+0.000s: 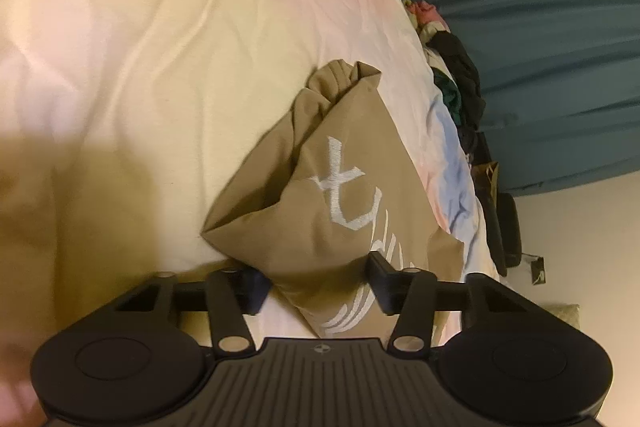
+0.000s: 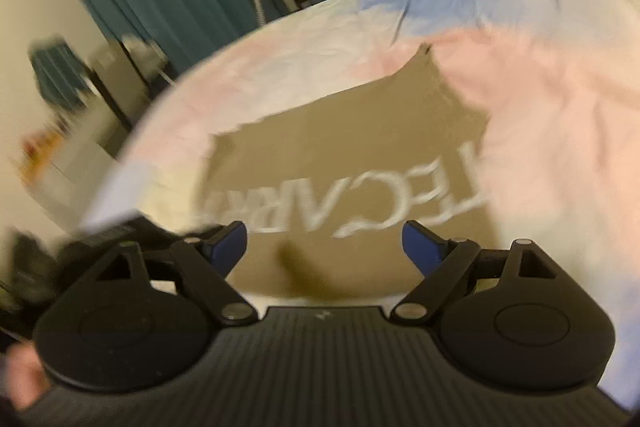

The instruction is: Fold clothes

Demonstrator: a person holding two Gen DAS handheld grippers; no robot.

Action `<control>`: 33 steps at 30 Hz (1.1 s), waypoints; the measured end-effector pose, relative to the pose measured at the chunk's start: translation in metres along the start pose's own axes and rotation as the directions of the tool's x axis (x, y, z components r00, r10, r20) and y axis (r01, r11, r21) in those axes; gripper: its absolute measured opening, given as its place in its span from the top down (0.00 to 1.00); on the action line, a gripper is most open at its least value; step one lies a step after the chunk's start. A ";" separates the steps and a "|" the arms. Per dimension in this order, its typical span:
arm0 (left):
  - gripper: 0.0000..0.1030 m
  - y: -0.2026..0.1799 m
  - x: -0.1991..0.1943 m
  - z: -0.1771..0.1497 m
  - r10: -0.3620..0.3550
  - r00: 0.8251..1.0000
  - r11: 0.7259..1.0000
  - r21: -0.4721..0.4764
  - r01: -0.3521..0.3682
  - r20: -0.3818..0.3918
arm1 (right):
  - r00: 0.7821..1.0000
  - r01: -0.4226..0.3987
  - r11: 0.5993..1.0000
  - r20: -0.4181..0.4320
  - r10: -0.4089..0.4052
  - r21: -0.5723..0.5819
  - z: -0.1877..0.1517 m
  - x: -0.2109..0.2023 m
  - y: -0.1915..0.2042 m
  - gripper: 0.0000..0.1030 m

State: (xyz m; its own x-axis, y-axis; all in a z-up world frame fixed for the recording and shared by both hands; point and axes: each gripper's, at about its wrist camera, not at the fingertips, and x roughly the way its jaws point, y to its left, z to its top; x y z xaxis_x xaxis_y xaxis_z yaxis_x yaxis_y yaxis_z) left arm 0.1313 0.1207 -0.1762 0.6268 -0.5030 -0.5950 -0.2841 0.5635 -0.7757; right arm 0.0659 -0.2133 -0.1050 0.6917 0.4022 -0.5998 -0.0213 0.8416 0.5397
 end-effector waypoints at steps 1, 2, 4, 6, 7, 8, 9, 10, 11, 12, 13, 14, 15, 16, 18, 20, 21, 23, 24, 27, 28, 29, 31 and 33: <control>0.56 0.001 -0.001 0.000 -0.001 1.000 1.000 -0.004 0.001 0.004 | 0.997 -0.063 0.995 -0.027 0.065 0.082 -0.003 0.004 -0.006 0.16; 0.60 0.001 -0.001 -0.001 -0.003 1.000 1.000 -0.007 0.003 0.007 | 0.990 -0.122 0.979 -0.049 0.132 0.165 -0.006 0.008 -0.012 0.16; 0.66 0.000 -0.003 -0.001 -0.009 1.000 1.000 0.001 0.009 0.017 | 0.968 -0.194 0.925 -0.090 0.235 0.326 -0.014 0.020 -0.025 0.16; 0.75 -0.003 -0.007 -0.002 -0.043 0.998 0.999 -0.010 0.044 0.036 | 0.953 -0.198 0.869 -0.118 0.278 0.453 -0.022 0.035 -0.039 0.16; 0.76 -0.003 -0.010 -0.002 -0.066 0.997 0.998 -0.019 0.067 0.046 | 0.951 -0.188 0.844 -0.122 0.285 0.502 -0.026 0.041 -0.046 0.17; 0.78 -0.004 -0.012 -0.001 -0.088 0.995 0.996 -0.028 0.090 0.056 | 0.955 -0.192 0.822 -0.091 0.283 0.537 -0.027 0.040 -0.051 0.17; 0.78 -0.005 -0.012 -0.001 -0.099 0.993 0.995 -0.028 0.101 0.061 | 0.958 -0.197 0.798 -0.060 0.280 0.570 -0.029 0.040 -0.057 0.17; 0.79 -0.006 -0.013 0.000 -0.110 0.992 0.993 -0.028 0.112 0.066 | 0.962 -0.203 0.773 -0.028 0.273 0.601 -0.030 0.040 -0.063 0.17; 0.79 -0.007 -0.013 0.000 -0.120 0.990 0.992 -0.029 0.123 0.071 | 0.970 -0.202 0.760 0.019 0.242 0.618 -0.029 0.036 -0.068 0.17; 0.79 -0.008 -0.013 0.001 -0.131 0.988 0.991 -0.029 0.134 0.076 | 0.976 -0.201 0.746 0.064 0.208 0.634 -0.029 0.031 -0.073 0.22; 0.79 -0.009 -0.014 0.001 -0.141 0.987 0.989 -0.029 0.144 0.081 | 0.983 -0.182 0.738 0.093 0.160 0.649 -0.029 0.027 -0.078 0.26; 0.79 -0.010 -0.013 0.001 -0.142 0.986 0.989 -0.026 0.144 0.083 | 0.986 -0.165 0.729 0.120 0.113 0.665 -0.029 0.023 -0.083 0.29; 0.79 -0.010 -0.012 0.001 -0.143 0.986 0.989 -0.029 0.146 0.083 | 0.987 -0.154 0.711 0.133 0.086 0.686 -0.031 0.022 -0.088 0.34; 0.79 -0.010 -0.012 0.001 -0.144 0.986 0.989 -0.030 0.147 0.081 | 0.989 -0.139 0.702 0.127 0.069 0.699 -0.032 0.023 -0.090 0.44; 0.79 -0.011 -0.012 0.001 -0.144 0.987 0.989 -0.027 0.146 0.075 | 0.993 -0.110 0.684 0.115 0.038 0.722 -0.035 0.024 -0.094 0.61; 0.79 -0.014 -0.015 0.000 -0.137 0.988 0.990 -0.013 0.139 0.074 | 0.991 -0.116 0.705 0.128 0.036 0.700 -0.034 0.022 -0.088 0.72; 0.79 -0.015 -0.016 0.000 -0.134 0.988 0.991 -0.007 0.135 0.075 | 0.990 -0.119 0.715 0.135 0.036 0.689 -0.033 0.021 -0.085 0.77; 0.79 -0.022 -0.017 0.003 -0.132 0.989 0.991 -0.013 0.134 0.068 | 0.986 -0.137 0.733 0.162 0.038 0.666 -0.028 0.010 -0.077 0.80; 0.79 -0.026 -0.018 0.005 -0.132 0.989 0.991 -0.016 0.133 0.063 | 0.984 -0.146 0.741 0.175 0.039 0.656 -0.025 0.004 -0.073 0.81; 0.79 -0.059 -0.019 0.011 -0.150 0.989 0.989 0.007 0.150 -0.004 | 0.978 -0.164 0.742 0.204 0.038 0.650 -0.005 -0.021 -0.072 0.81; 0.79 -0.069 -0.019 0.013 -0.156 0.987 0.988 0.015 0.156 -0.027 | 0.976 -0.170 0.742 0.216 0.035 0.648 0.005 -0.031 -0.075 0.81; 0.79 -0.083 -0.016 0.015 -0.156 0.987 0.987 0.028 0.157 -0.048 | 0.973 -0.176 0.743 0.227 0.033 0.646 0.015 -0.040 -0.078 0.81; 0.79 -0.113 -0.006 0.019 -0.150 0.984 0.987 0.045 0.155 -0.093 | 0.971 -0.176 0.750 0.237 0.025 0.638 0.038 -0.050 -0.084 0.81; 0.79 -0.145 0.013 0.026 -0.143 0.981 0.988 0.044 0.149 -0.132 | 0.969 -0.175 0.742 0.245 0.016 0.647 0.069 -0.054 -0.094 0.81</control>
State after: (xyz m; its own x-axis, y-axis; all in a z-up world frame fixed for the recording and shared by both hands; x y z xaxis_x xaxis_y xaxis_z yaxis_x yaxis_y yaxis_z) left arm 0.1993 0.0497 -0.0660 0.5598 -0.6602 -0.5008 -0.1554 0.5100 -0.8460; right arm 0.0807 -0.3389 -0.0828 0.8469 0.3152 -0.4283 0.3297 0.3208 0.8879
